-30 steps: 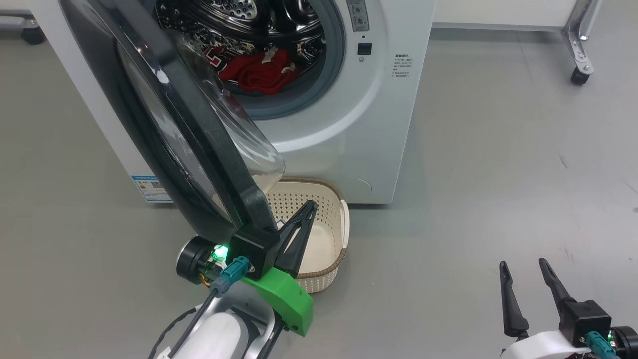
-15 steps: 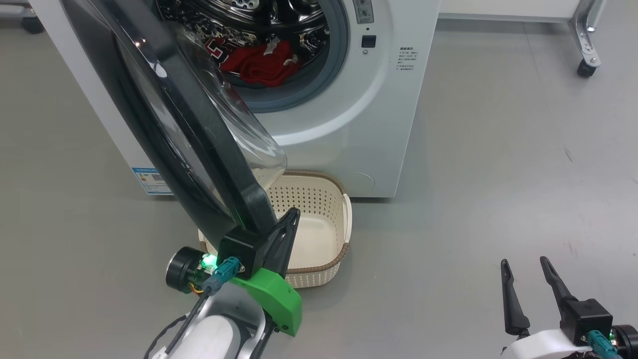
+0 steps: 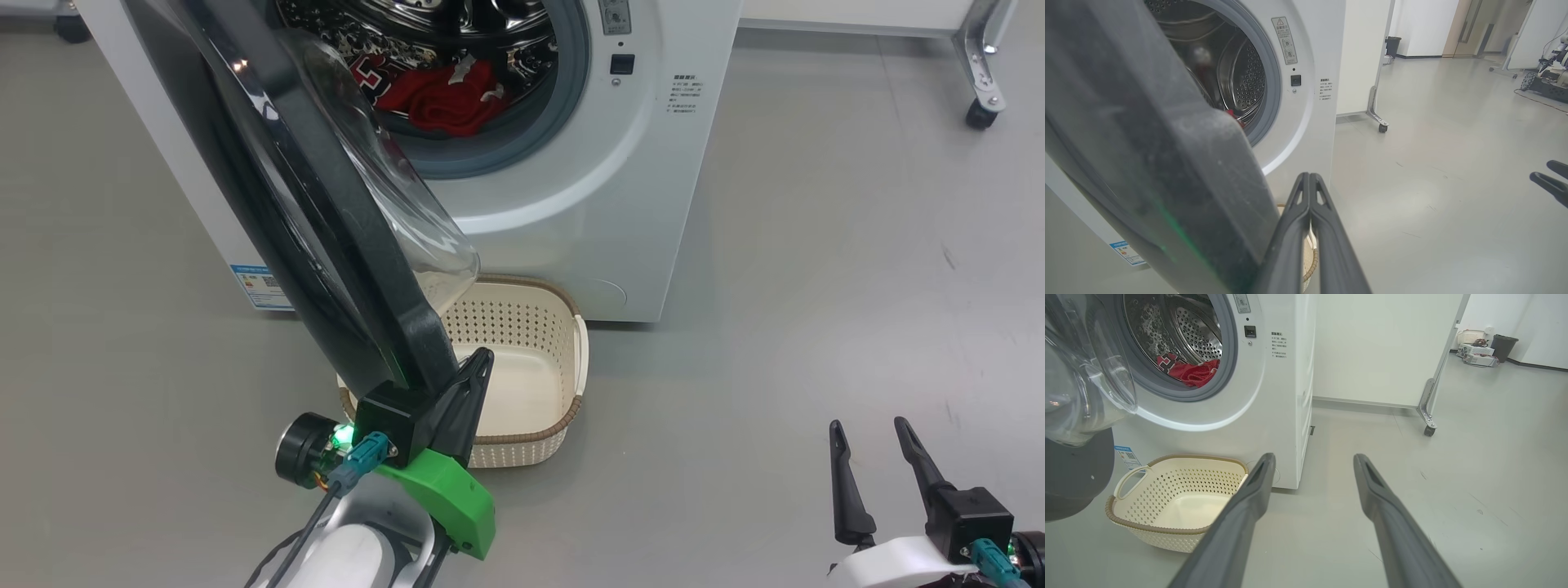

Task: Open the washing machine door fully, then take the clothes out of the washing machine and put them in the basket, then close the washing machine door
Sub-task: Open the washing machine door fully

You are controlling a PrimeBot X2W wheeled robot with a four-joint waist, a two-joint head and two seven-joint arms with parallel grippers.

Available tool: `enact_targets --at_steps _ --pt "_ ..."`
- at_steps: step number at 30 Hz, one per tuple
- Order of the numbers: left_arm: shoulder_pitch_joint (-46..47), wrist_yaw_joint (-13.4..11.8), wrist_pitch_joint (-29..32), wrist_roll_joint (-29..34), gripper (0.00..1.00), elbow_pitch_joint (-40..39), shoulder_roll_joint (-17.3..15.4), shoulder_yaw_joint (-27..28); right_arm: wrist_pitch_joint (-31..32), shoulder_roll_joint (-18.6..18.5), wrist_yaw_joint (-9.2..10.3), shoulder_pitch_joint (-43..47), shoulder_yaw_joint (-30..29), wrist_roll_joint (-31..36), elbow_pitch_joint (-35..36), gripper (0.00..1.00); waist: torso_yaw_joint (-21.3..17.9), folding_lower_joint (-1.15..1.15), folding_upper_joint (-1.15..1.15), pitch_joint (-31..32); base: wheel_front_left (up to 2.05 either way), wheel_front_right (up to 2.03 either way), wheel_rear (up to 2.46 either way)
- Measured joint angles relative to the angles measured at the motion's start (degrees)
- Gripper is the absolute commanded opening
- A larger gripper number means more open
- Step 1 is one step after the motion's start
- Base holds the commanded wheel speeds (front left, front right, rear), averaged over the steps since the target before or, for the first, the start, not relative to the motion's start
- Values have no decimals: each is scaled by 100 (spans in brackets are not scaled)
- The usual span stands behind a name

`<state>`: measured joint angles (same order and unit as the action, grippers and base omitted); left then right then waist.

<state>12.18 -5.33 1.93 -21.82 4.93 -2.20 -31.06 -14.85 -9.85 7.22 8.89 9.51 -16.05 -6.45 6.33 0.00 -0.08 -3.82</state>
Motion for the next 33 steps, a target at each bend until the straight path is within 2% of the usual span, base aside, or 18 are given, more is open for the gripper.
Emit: enact_targets --at_steps 15,33 --pt "-111 -15 -159 23 0 29 42 9 0 1 0 4 -110 1 24 100 342 0 0 -16 0 0 0" --pt "-279 -43 -421 25 0 -65 30 83 0 -16 -1 18 -177 63 64 100 966 0 0 10 0 0 0"
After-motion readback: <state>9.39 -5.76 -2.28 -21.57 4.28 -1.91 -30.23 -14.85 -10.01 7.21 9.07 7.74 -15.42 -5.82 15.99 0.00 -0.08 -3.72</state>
